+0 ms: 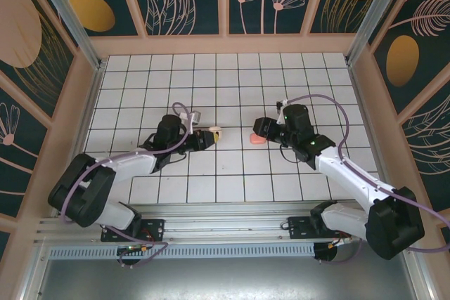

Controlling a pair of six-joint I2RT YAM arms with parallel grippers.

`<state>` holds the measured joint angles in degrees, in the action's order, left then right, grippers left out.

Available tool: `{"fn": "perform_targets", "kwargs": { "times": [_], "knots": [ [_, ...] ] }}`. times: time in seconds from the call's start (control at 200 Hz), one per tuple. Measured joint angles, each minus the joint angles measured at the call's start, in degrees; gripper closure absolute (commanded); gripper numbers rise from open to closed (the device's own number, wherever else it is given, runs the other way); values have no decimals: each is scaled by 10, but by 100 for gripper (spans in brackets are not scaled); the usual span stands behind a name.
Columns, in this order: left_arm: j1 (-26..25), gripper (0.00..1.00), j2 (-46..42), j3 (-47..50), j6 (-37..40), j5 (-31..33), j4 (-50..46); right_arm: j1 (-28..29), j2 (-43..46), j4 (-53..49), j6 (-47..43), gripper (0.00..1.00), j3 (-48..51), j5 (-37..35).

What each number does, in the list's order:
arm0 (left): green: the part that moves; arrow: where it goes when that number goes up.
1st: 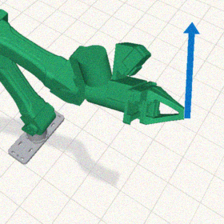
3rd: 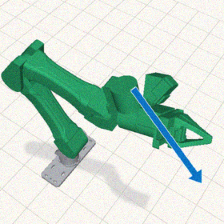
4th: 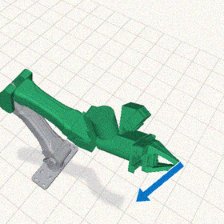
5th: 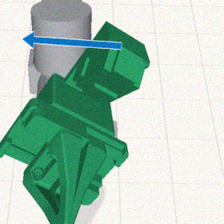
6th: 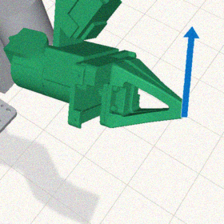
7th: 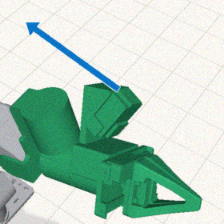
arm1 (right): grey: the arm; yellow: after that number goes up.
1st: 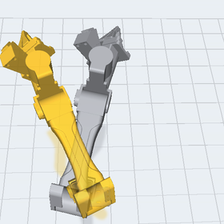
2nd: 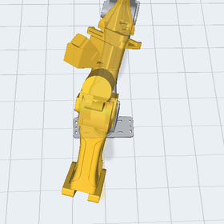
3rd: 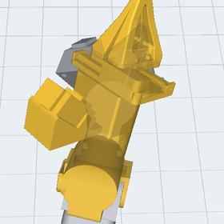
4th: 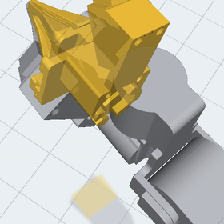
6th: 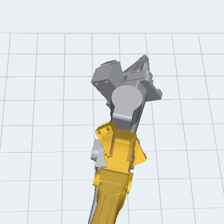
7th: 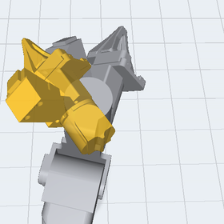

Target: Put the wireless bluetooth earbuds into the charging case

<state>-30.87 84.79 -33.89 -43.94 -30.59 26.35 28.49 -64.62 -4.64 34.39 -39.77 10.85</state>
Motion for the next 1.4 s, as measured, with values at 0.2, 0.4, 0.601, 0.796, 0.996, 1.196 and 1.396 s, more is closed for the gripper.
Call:
{"fn": "perform_targets", "kwargs": {
  "times": [0.2, 0.4, 0.601, 0.796, 0.996, 1.196, 1.396],
  "knots": [
    [-18, 82, 85, -78, -22, 0, -35, 0, 0, 10, 19, 50, 3, -4],
    [-36, 80, 141, -129, -29, 0, -73, 1, 0, 15, 22, 49, 3, -6],
    [-57, 75, 190, -150, -43, 0, -82, 1, 0, 14, 22, 49, 3, -6],
    [-65, 71, 208, -152, -48, 3, -95, 1, 5, 14, 22, 49, 8, -7],
    [-65, 69, 209, -160, -48, 21, -110, 1, 20, 12, 22, 49, 15, -10],
    [-65, 62, 210, -163, -47, 32, -121, 1, 43, 8, 23, 49, 24, -17],
    [-65, 53, 210, -177, -32, 57, -151, 1, 77, -5, 24, 46, 31, -32]
  ]
}}
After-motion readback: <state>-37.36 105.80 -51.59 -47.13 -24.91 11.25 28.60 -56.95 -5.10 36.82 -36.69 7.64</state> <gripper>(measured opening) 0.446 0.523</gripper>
